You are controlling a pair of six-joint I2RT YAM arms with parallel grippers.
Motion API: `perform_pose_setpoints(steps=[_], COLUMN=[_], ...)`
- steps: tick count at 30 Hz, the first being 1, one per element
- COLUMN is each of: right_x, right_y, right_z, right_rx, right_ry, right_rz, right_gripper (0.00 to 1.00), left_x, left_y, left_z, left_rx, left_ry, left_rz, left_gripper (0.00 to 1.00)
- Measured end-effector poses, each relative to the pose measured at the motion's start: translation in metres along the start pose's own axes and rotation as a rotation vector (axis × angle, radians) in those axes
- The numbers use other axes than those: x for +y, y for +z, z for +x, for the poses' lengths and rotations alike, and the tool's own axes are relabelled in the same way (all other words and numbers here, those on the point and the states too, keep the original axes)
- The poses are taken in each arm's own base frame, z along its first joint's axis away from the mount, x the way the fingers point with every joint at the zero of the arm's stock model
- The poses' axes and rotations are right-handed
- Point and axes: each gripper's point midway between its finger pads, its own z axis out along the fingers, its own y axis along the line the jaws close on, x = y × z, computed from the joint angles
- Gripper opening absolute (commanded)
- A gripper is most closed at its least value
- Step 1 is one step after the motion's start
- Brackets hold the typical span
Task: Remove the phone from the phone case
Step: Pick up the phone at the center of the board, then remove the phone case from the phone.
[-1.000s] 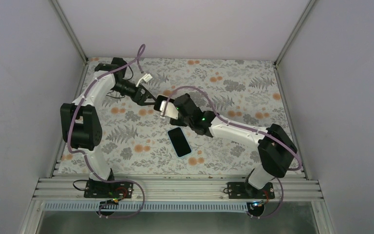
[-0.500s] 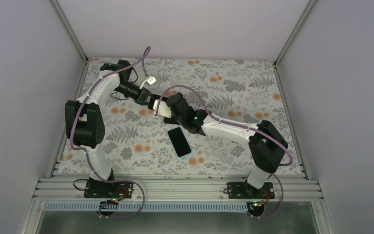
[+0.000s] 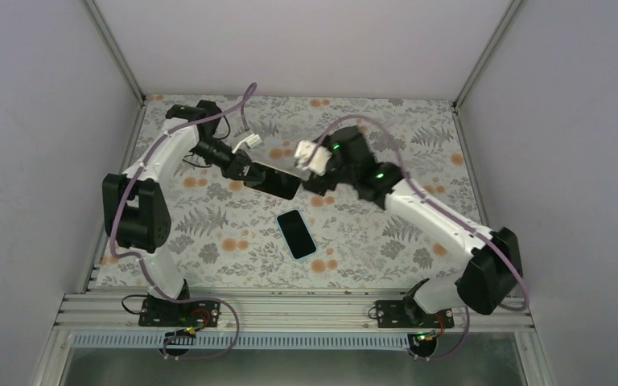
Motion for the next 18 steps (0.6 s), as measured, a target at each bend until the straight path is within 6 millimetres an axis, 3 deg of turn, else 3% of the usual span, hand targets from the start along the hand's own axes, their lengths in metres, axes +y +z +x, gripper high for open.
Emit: perform_pose_setpoints(steps=[3,5,12,18], right_x=[-0.035,-0.043,0.011,0.015], right_y=[-0.023,-0.028,-0.016,-0.017], right_z=[0.023,0.038,0.044,0.026], right_rx=[-0.013,-0.007,-0.016,-0.073], right_ry=[0.102,0.157,0.24,0.28], right_rz=[-0.018,-0.051,-0.337,-0.42], right_gripper=[1.0,1.0,1.0,1.0], left_x=[-0.012,-0.026,-0.063,-0.066], left_y=[-0.01,-0.017,-0.024,-0.021], left_z=[0.0,-0.004,-0.012,-0.013], left_rx=[0.006,-0.003,-0.04,-0.033], left_ry=[0.076,0.145,0.264,0.279], left_rz=[-0.047,-0.07,-0.061,-0.053], left_gripper=[0.02,0.02,0.02,0.02])
